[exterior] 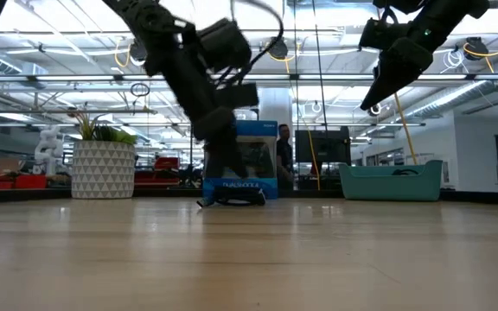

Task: Pick and place USB-C Cables
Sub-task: Put the black charger cable into the green bin

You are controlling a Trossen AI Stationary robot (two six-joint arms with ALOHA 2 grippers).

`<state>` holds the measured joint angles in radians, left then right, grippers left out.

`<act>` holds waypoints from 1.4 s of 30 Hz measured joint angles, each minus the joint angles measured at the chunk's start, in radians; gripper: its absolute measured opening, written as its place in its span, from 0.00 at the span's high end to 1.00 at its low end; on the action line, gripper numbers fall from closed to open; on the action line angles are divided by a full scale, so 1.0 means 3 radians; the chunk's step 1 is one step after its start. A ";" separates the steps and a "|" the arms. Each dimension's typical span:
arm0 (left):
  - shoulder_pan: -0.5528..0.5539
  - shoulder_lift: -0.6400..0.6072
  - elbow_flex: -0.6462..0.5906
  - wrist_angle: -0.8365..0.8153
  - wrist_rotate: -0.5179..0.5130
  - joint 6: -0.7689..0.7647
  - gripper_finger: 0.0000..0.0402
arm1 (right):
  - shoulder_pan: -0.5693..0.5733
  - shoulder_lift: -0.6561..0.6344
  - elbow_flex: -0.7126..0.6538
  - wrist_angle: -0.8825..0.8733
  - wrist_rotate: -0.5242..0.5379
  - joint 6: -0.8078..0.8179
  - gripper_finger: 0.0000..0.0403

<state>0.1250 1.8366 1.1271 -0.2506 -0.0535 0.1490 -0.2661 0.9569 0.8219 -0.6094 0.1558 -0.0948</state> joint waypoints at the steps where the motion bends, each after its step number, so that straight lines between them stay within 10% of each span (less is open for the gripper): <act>1: -0.0023 -0.0003 0.0066 -0.0020 -0.0032 -0.0001 0.58 | 0.0000 0.0000 0.0000 -0.0001 0.0000 0.0000 0.65; 22: -0.0037 0.0767 0.0909 -0.0977 -0.0274 0.0071 0.59 | -0.0001 0.0000 0.0000 0.0023 0.0000 -0.0017 0.65; 42: -0.0031 0.0750 0.1164 -0.1332 -0.0261 0.0168 0.89 | -0.0001 0.0000 0.0000 0.0124 0.0000 -0.0091 0.65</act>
<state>0.1158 2.0617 1.4764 -0.6502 -0.1318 0.1992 -0.2665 0.9569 0.8219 -0.5722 0.1558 -0.1222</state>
